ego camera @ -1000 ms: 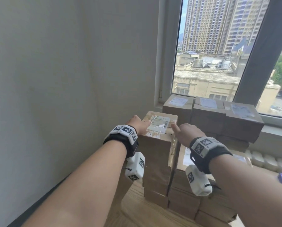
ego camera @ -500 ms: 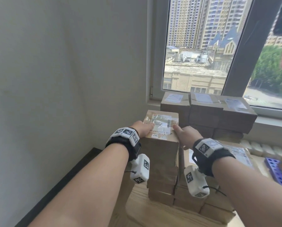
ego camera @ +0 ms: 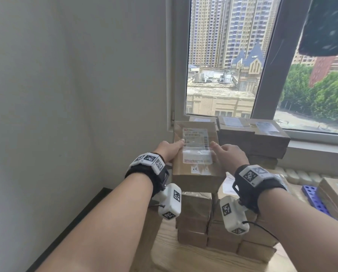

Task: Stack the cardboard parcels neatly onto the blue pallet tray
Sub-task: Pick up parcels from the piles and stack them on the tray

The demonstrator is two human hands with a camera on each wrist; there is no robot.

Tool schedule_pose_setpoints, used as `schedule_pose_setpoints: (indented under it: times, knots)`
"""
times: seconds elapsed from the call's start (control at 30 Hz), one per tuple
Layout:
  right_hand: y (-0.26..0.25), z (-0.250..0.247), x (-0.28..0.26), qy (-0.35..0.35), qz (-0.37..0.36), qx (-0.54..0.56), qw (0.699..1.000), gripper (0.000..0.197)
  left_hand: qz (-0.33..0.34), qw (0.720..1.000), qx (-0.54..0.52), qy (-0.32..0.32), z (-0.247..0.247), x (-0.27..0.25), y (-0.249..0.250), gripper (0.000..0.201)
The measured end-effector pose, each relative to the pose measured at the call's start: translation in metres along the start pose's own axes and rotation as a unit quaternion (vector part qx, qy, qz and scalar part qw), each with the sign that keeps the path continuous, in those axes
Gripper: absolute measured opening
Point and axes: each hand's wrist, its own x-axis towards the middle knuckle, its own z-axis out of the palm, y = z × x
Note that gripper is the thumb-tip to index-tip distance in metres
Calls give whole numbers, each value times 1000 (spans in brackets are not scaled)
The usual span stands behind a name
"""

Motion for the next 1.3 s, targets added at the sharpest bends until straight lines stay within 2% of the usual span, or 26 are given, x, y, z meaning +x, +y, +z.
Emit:
schedule_pose_setpoints:
  times: [0.1,0.17,0.37,0.63,0.87,0.93,1.03,1.13,1.3]
  knots:
    - [-1,-7,-6,23,5,45,999,49,16,999,-40,5,3,-3,1,89]
    - [-1,-11,-11,35,5,44,998,51,32,997,-71,-7,7,-7,3,91]
    - [4,-25,-28,71,13,52,996,56,79,987,-132,-55,12,-19,1,66]
    - [14,-35,-55,92,23,66,993,50,104,979,-161,-72,25,-30,-11,56]
    - [39,-34,-81,88,19,124,988,46,125,968,-200,-90,45,-38,-23,66]
    - [43,-35,-92,70,35,158,984,46,129,964,-211,-103,54,-41,-24,65]
    - [57,-37,-103,35,74,239,967,48,133,957,-226,-123,74,-44,-26,74]
    - [77,-44,-120,39,104,295,949,33,142,953,-224,-146,98,-51,-26,81]
    - [117,-67,-142,57,139,320,935,30,151,944,-222,-189,143,-63,-16,98]
